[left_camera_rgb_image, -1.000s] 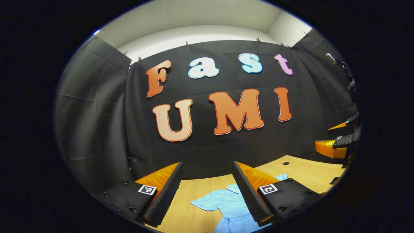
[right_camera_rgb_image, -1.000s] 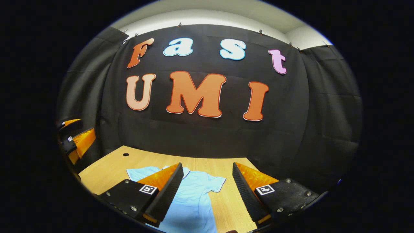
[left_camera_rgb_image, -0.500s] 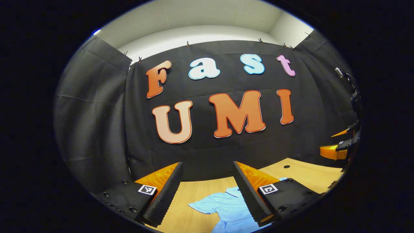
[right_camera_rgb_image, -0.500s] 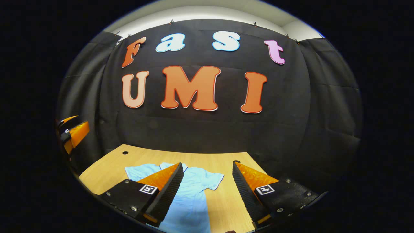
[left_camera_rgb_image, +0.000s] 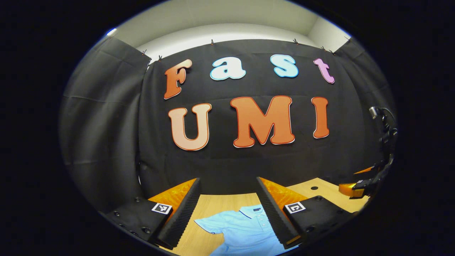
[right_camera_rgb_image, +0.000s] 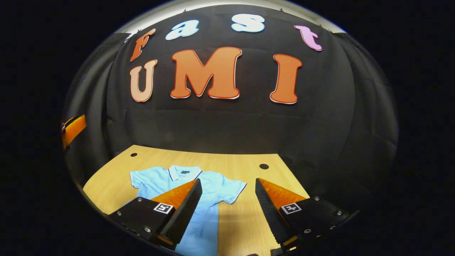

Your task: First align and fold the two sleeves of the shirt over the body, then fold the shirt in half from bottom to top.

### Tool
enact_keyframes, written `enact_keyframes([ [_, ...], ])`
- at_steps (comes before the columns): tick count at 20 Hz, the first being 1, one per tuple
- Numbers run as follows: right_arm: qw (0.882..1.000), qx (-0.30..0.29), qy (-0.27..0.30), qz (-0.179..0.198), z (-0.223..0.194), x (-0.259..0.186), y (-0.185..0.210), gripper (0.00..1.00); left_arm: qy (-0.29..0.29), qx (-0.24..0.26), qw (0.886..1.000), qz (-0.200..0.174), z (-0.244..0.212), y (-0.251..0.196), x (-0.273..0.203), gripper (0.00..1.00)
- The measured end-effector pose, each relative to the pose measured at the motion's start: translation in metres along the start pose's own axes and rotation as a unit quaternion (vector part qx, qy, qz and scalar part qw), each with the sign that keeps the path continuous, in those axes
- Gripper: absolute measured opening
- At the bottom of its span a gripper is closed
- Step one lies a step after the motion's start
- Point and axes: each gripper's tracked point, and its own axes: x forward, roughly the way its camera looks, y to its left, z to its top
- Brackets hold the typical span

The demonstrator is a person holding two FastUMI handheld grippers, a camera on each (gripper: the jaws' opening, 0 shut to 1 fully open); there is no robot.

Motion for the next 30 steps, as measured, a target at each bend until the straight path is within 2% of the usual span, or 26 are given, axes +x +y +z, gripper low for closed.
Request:
enact_keyframes([
  [4,0.998,0.009,0.061,0.030,-0.023,0.040,0.009,0.94,0.006,0.011,1.000,-0.003,0.004,-0.011,0.002,1.00],
  [8,0.995,0.006,0.092,0.039,-0.039,0.078,0.007,0.94,0.001,0.023,0.999,0.025,0.012,-0.006,-0.002,1.00],
  [12,0.989,0.004,0.144,0.037,-0.062,0.112,-0.004,0.94,-0.005,0.008,0.998,0.059,0.025,-0.001,-0.007,0.99],
  [15,0.978,0.007,0.204,0.034,-0.094,0.136,-0.009,0.94,-0.010,0.015,0.998,0.067,0.035,-0.005,-0.003,1.00],
  [20,0.964,0.009,0.265,0.013,-0.130,0.172,-0.025,0.92,0.005,0.039,0.997,0.063,0.034,-0.021,0.010,1.00],
  [23,0.948,0.025,0.316,0.012,-0.154,0.187,-0.025,0.92,0.016,0.047,0.996,0.068,0.031,-0.023,0.016,1.00],
  [30,0.935,0.003,0.355,-0.001,-0.168,0.224,-0.033,0.88,0.037,0.061,0.994,0.084,0.026,-0.024,0.021,1.00],
])
